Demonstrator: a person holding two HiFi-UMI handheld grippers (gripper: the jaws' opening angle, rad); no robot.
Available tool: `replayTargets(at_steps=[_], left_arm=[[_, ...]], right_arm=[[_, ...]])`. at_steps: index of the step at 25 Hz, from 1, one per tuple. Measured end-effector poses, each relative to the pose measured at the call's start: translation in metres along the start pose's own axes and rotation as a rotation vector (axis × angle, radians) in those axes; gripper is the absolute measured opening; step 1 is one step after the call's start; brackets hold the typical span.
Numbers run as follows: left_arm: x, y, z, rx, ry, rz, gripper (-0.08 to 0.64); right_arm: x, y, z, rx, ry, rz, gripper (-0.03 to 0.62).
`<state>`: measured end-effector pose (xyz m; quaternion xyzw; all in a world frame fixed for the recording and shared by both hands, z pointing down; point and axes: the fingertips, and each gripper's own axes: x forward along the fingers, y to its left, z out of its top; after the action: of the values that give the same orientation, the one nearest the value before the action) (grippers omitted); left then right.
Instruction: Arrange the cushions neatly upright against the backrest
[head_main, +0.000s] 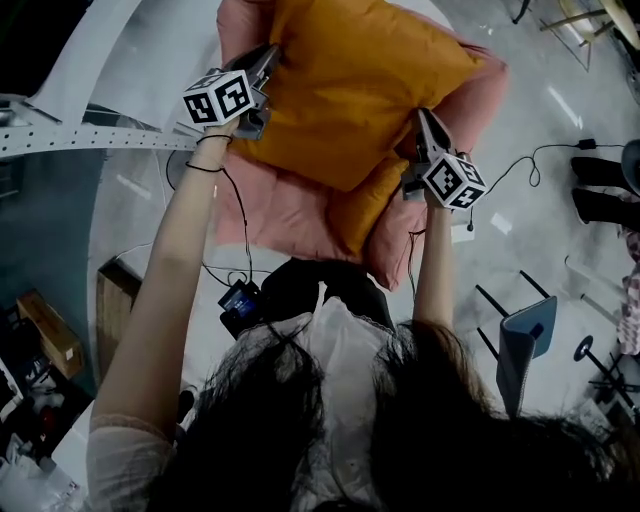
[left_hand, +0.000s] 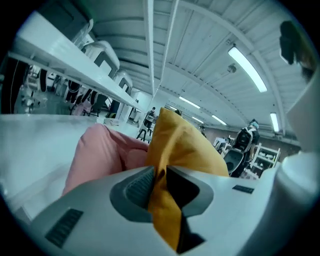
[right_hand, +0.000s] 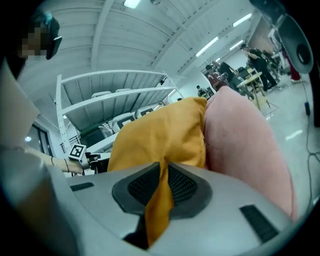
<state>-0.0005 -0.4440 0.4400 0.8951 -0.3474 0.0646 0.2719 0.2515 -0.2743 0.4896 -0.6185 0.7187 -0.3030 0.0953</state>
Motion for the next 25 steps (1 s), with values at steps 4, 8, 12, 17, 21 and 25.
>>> replayTargets(at_steps=[4,8,12,17,21,25], left_arm=[[-0.045,-0.002,-0.027,0.115,0.053,0.024,0.140],[-0.105,0.005,-0.088,0.082,0.128,0.053,0.140],[-0.163,0.014,-0.147,-0.044,0.159,0.108,0.140],[-0.216,0.006,-0.197,-0.090,0.206,0.118,0.140],[-0.237,-0.007,-0.234,-0.073,0.268,0.095,0.140],[-0.259,-0.013,-0.254,-0.056,0.313,0.083,0.140]], right_arm=[[-0.028,-0.010,-0.028,-0.057,0.068,-0.083,0.037],[-0.054,-0.033,-0.080,-0.046,0.187,-0.153,0.040],[-0.066,-0.048,-0.135,-0.020,0.314,-0.212,0.219],[-0.069,-0.074,-0.177,0.090,0.350,-0.367,0.258],[-0.050,-0.103,-0.205,0.223,0.361,-0.461,0.261],[-0.039,-0.111,-0.227,0.272,0.421,-0.490,0.180]])
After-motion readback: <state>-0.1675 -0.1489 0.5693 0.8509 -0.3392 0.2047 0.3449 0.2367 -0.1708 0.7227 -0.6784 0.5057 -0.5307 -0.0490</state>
